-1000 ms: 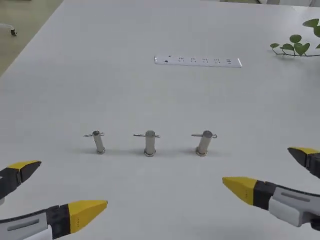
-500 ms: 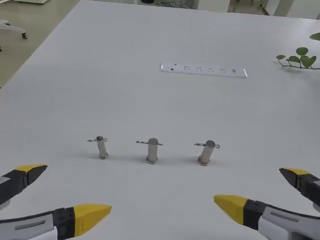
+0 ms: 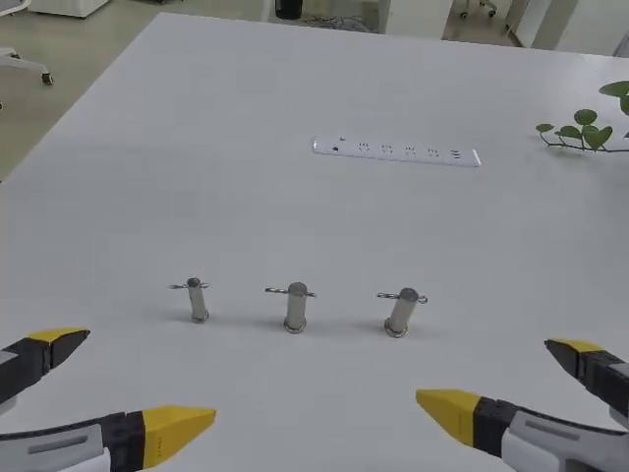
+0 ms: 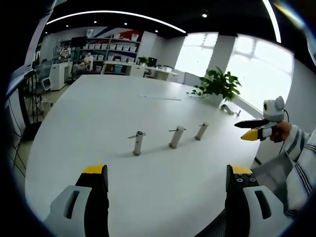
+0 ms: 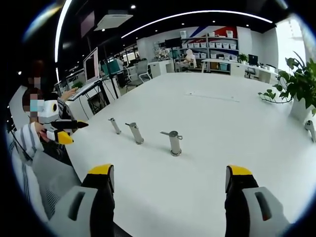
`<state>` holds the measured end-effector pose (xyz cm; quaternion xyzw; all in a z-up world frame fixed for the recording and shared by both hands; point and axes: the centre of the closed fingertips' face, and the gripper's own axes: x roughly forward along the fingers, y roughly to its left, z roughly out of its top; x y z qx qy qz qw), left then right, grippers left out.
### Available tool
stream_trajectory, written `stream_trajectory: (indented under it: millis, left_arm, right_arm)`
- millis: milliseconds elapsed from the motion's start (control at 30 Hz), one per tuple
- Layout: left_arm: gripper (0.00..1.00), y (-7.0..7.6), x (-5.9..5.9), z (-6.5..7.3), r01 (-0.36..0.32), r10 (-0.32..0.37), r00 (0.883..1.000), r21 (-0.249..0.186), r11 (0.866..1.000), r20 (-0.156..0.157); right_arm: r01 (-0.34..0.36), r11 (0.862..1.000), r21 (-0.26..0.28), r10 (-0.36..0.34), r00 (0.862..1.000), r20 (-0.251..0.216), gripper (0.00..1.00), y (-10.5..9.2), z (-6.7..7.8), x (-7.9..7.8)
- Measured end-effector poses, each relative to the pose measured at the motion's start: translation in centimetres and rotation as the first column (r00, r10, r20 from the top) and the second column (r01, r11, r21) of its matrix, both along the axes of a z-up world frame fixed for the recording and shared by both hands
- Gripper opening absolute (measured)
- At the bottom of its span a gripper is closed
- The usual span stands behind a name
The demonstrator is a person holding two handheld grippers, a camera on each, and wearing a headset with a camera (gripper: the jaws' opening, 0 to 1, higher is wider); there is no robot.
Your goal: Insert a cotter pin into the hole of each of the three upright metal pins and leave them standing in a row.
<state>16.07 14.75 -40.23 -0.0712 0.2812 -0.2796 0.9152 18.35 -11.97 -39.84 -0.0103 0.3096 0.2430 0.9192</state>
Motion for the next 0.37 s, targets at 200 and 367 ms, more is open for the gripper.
stream_trajectory:
  millis: [200, 367]
  left_arm:
    - [0.99, 0.08, 0.10, 0.19, 0.004, -0.004, 1.000, 0.007, 1.000, 0.001]
    - [0.99, 0.05, 0.15, 0.29, 0.008, -0.009, 1.000, 0.010, 1.000, 0.004]
  right_arm:
    - [-0.009, 1.000, -0.006, 0.009, 1.000, 0.002, 0.92, 0.23, 0.11, 0.05]
    - [-0.022, 1.000, -0.016, 0.022, 1.000, -0.002, 0.90, 0.36, 0.13, 0.00]
